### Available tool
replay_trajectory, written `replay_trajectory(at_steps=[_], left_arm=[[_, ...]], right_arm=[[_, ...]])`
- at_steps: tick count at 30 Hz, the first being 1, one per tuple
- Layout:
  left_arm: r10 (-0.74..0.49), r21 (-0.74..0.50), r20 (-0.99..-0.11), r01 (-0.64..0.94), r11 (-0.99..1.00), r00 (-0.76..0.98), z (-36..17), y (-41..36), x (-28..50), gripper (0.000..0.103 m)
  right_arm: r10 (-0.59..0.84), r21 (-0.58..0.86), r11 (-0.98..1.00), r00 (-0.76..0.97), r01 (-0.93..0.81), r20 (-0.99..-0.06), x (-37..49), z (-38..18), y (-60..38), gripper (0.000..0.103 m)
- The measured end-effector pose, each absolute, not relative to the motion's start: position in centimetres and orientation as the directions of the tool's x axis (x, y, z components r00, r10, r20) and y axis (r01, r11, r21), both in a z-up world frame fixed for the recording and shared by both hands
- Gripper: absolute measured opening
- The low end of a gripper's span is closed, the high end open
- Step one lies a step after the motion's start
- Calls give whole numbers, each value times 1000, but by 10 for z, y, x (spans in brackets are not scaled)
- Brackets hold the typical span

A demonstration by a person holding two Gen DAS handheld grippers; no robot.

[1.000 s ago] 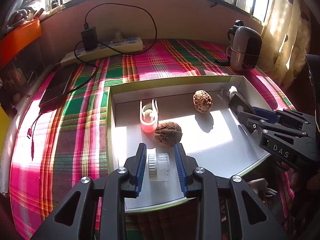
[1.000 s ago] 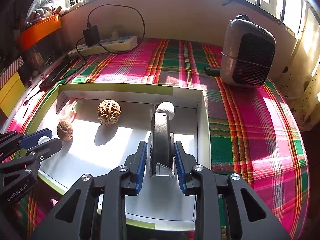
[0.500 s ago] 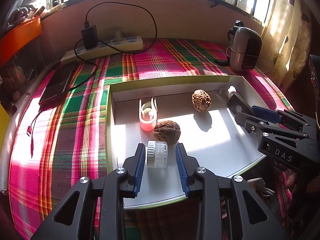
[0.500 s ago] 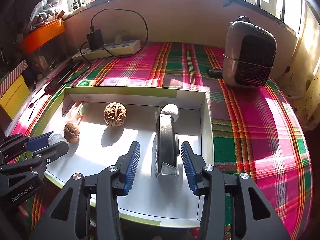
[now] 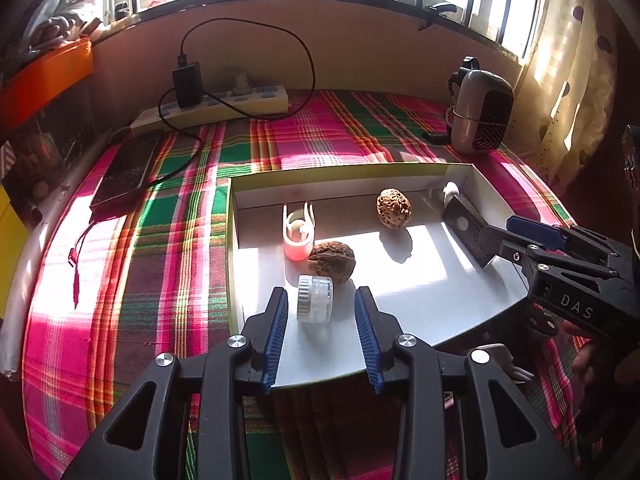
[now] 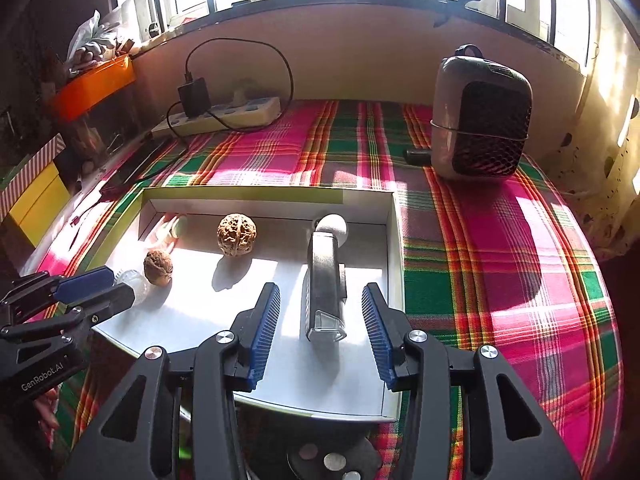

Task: Organize objects
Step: 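Withdraw both open tools from the white box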

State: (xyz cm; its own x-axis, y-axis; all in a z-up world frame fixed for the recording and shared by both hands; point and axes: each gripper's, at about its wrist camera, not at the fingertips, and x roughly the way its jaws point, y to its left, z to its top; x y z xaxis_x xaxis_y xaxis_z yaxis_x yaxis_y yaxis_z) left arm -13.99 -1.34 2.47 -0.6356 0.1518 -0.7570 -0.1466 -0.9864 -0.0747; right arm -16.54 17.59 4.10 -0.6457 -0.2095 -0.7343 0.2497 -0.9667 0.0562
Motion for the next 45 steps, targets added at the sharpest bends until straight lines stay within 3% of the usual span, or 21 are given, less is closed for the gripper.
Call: replay_trajectory(at_steps=[15, 33, 45], left_arm=[[215, -121, -691, -183, -976, -690, 46, -23, -98, 33], [349, -149, -707, -354, -923, -615, 27, 5, -67, 33], [357, -81, -696, -427, -901, -622, 22, 22, -77, 36]], right_arm=[[-221, 79, -969, -683, 234, -696, -121, 58, 210, 44], [-226, 83, -968, -683, 236, -695, -73, 52, 237, 44], [-270, 98, -951, -636, 293, -723, -61, 39, 226, 44]])
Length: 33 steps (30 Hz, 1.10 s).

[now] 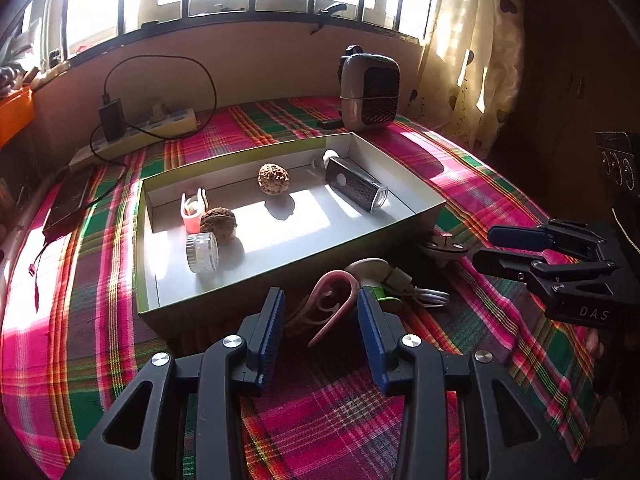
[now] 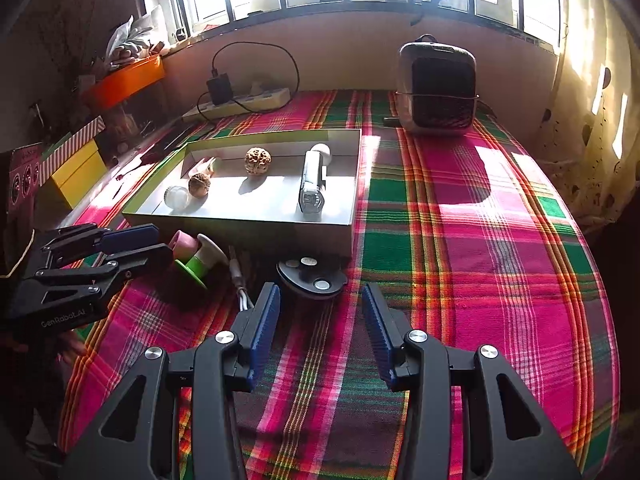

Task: Organize objects
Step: 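Withdraw both open tools from the white box, then reach the left tool to the pink hook while the right tool reaches the white cable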

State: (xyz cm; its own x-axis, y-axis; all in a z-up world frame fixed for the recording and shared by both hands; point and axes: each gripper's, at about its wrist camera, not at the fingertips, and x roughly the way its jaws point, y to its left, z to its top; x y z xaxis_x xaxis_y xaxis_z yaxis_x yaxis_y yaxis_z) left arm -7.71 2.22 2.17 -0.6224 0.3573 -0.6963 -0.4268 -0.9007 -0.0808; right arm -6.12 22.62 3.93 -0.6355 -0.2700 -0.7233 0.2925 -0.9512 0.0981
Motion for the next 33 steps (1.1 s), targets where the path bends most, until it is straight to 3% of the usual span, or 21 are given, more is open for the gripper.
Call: replay_trajectory(at_steps=[15, 33], left_arm=[[399, -97, -718, -487, -868, -569, 11, 24, -90, 36], [375, -25, -758, -551, -834, -533, 4, 37, -85, 36]], right_arm=[[-286, 106, -943, -607, 315, -741, -61, 33, 216, 44], [-307, 108, -929, -576, 354, -758, -60, 25, 201, 44]])
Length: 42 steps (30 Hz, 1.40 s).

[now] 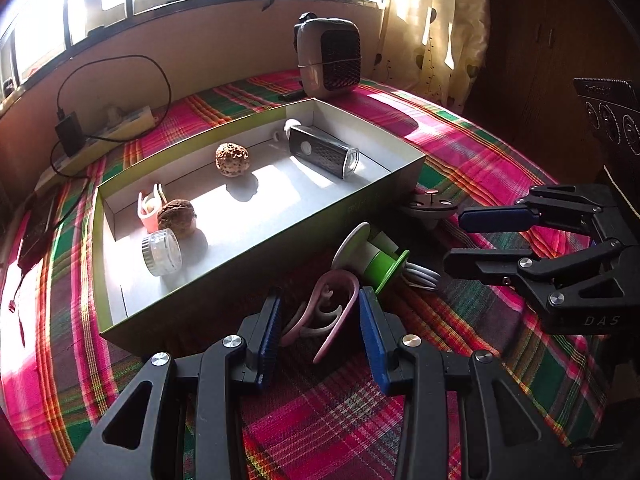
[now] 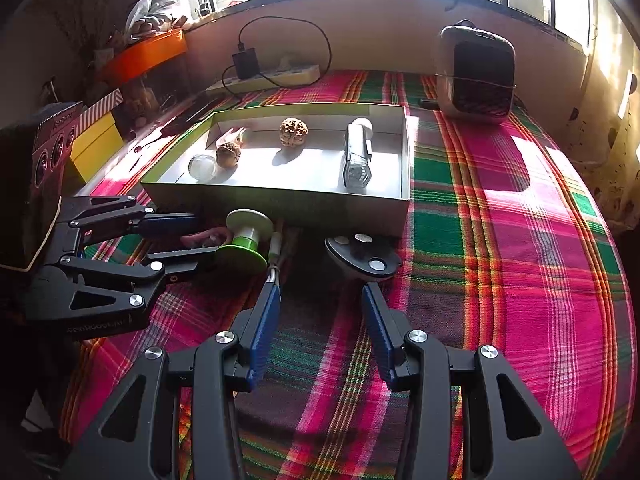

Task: Organize objects
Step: 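Reach the left tool to the pink hook while the right tool reaches the white cable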

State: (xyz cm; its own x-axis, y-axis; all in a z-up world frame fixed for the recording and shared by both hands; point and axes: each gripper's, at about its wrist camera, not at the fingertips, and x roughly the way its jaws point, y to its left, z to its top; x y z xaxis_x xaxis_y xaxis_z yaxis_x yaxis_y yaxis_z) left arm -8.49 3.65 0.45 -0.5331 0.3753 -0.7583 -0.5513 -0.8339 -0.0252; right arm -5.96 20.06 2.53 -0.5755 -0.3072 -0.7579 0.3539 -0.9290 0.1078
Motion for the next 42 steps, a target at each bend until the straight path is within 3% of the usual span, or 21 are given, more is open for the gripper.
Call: replay_trajectory(at_steps=[15, 42], left_arm=[[336, -44, -767, -478, -877, -546, 2, 23, -90, 31], [331, -103, -759, -399, -911, -560, 2, -8, -87, 31]], right_arm=[[-296, 71, -921, -569, 383, -767, -66, 21, 182, 44], [-266, 36, -923, -565, 384, -781, -86, 15, 155, 44]])
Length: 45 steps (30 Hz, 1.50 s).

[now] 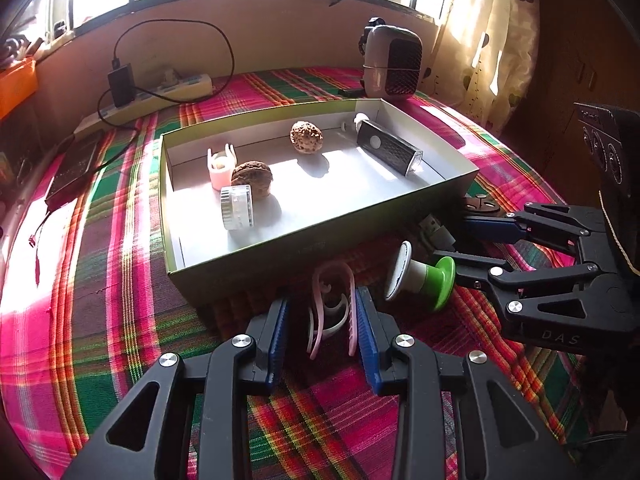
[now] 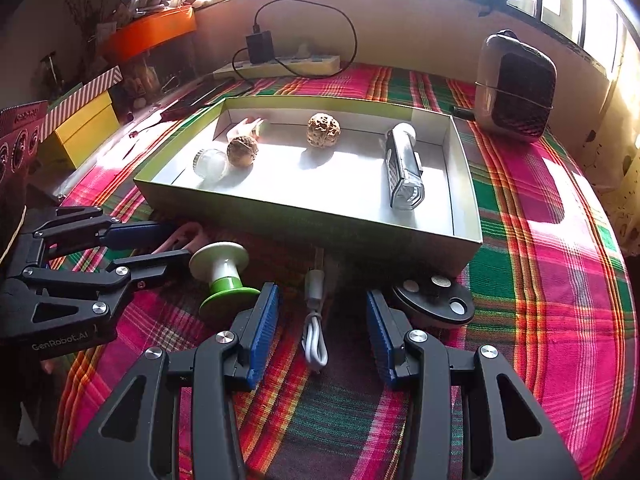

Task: Organize objects
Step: 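Reach the left tool to the pink hook while the right tool reaches the white cable, then grasp the pink hook with the left tool while the right tool grasps the white cable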

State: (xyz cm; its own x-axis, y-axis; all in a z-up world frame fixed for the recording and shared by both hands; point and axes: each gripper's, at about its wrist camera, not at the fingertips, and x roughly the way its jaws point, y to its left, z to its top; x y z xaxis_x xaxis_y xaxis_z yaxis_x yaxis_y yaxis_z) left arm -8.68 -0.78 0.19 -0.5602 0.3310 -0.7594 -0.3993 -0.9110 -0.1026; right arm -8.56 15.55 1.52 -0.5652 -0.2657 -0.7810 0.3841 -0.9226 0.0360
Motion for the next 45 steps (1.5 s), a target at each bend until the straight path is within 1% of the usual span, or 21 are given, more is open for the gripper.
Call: replay_trajectory(at_steps=[5, 15, 16, 17, 21, 23, 24, 26, 45], left_arm=[[330, -107, -759, -392, -914, -561, 2, -10, -88, 31], [319, -94, -761, -391, -916, -565, 2, -10, -87, 31], [318, -93, -761, -390, -916, -565, 2, -9, -87, 31], [318, -93, -761, -390, -916, -565, 2, -10, -87, 30], [315, -92, -762, -388, -917, -566, 2, -9, -87, 27], [311, -89, -762, -384, -919, -568, 2, -10, -87, 26], [306, -87, -762, -379, -922, -570, 2, -10, -87, 23], [307, -92, -762, -374, -923, -570, 2, -11, -88, 22], [287, -79, -765, -359, -930, -576, 2, -10, -87, 22]], right_arm=[[-232, 0, -927, -573, 376, -786, -89, 14, 151, 44], [-221, -5, -931, -575, 365, -787, -89, 14, 152, 44], [-222, -4, -931, -576, 364, -787, -89, 14, 152, 42], [-221, -5, -932, -577, 363, -786, -89, 14, 152, 35], [-216, -11, -932, -580, 362, -786, -88, 15, 152, 29], [-217, -8, -933, -581, 359, -784, -88, 15, 152, 22], [-217, -8, -933, -582, 359, -784, -88, 15, 152, 20], [-221, -7, -932, -582, 363, -783, -88, 14, 152, 17], [-244, 10, -925, -576, 379, -780, -84, 16, 148, 15]])
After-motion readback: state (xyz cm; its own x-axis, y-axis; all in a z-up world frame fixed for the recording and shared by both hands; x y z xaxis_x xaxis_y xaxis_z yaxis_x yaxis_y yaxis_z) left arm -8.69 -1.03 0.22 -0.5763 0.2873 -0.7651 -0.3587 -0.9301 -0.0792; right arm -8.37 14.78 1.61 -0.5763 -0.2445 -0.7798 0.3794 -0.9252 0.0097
